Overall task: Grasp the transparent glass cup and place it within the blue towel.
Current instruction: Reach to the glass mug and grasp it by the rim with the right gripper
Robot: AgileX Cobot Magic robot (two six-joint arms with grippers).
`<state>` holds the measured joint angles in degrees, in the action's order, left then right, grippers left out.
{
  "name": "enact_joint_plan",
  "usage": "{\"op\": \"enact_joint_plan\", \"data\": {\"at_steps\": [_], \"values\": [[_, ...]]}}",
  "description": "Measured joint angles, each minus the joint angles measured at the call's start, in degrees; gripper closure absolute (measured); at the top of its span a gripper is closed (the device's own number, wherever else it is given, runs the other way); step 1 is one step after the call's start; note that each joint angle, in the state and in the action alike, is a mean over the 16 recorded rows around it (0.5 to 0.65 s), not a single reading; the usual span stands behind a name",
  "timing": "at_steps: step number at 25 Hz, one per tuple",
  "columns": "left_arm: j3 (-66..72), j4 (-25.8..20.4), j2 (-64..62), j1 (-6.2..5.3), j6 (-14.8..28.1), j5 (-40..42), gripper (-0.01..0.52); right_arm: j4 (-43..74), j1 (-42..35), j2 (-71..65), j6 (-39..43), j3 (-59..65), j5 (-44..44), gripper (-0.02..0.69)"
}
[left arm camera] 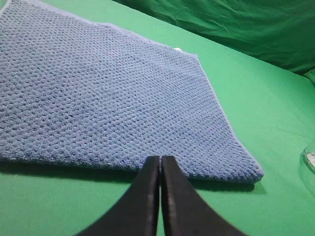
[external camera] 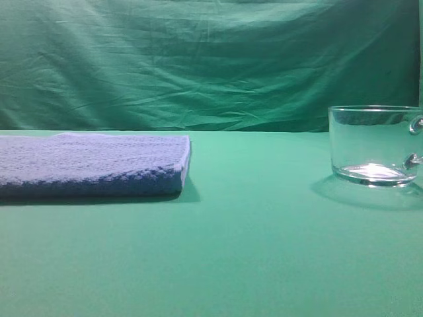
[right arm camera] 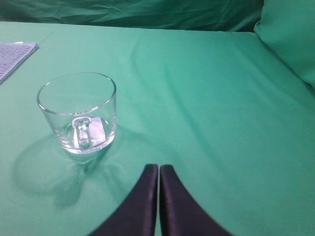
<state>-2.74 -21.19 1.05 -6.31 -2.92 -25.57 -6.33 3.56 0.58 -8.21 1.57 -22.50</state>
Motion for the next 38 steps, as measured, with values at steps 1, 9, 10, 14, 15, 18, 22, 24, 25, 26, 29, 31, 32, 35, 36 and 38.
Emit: {"op": "enact_joint_plan", "data": {"at_steps": [1, 9, 10, 14, 15, 18, 22, 24, 25, 26, 29, 31, 32, 35, 36, 38], "values": [[0.0, 0.0, 0.0, 0.0, 0.0, 0.0, 0.514, 0.0, 0.0, 0.0, 0.0, 0.0, 0.0, 0.665], [0.0, 0.0, 0.0, 0.0, 0.0, 0.0, 0.514, 0.0, 0.0, 0.0, 0.0, 0.0, 0.0, 0.665], [0.0, 0.0, 0.0, 0.0, 0.0, 0.0, 0.514, 0.0, 0.0, 0.0, 0.0, 0.0, 0.01, 0.665], [0.0, 0.0, 0.0, 0.0, 0.0, 0.0, 0.514, -0.22, 0.0, 0.0, 0.0, 0.01, 0.88, 0.665], [0.0, 0.0, 0.0, 0.0, 0.0, 0.0, 0.514, -0.51, 0.0, 0.0, 0.0, 0.01, 1.5, 0.665], [0.0, 0.0, 0.0, 0.0, 0.0, 0.0, 0.514, -2.16, 0.0, 0.0, 0.0, 0.03, 4.09, 0.665], [0.0, 0.0, 0.0, 0.0, 0.0, 0.0, 0.514, -5.1, 0.0, -0.05, 0.0, -0.27, 7.01, 0.665], [0.0, 0.0, 0.0, 0.0, 0.0, 0.0, 0.514, -6.9, 0.0, -0.38, 0.0, -0.76, 8.25, 0.665], [0.0, 0.0, 0.0, 0.0, 0.0, 0.0, 0.514, -7.84, 0.0, -0.73, 0.0, -1.12, 8.77, 0.665], [0.0, 0.0, 0.0, 0.0, 0.0, 0.0, 0.514, -8.78, 0.0, -1.25, -0.04, -1.57, 9.18, 0.665], [0.0, 0.0, 0.0, 0.0, 0.0, 0.0, 0.514, -11.59, 0.0, -3.84, -0.66, -3.54, 9.35, 0.665], [0.0, 0.0, 0.0, 0.0, 0.0, 0.0, 0.514, -13.06, 0.0, -6.55, -1.62, -5.47, 8.08, 0.665], [0.0, 0.0, 0.0, 0.0, 0.0, 0.0, 0.514, -13.56, 0.0, -8.23, -2.26, -6.61, 7.03, 0.665], [0.0, 0.0, 0.0, 0.0, 0.0, 0.0, 0.514, -14.6, 0.02, -14.51, -4.46, -10.7, 3.0, 0.665], [0.0, 0.0, 0.0, 0.0, 0.0, 0.0, 0.514, -14.86, 0.02, -17.0, -5.23, -12.22, 1.59, 0.665], [0.0, 0.0, 0.0, 0.0, 0.0, 0.0, 0.514, -15.2, 0.03, -22.42, -6.83, -15.4, -1.51, 0.665]]}}
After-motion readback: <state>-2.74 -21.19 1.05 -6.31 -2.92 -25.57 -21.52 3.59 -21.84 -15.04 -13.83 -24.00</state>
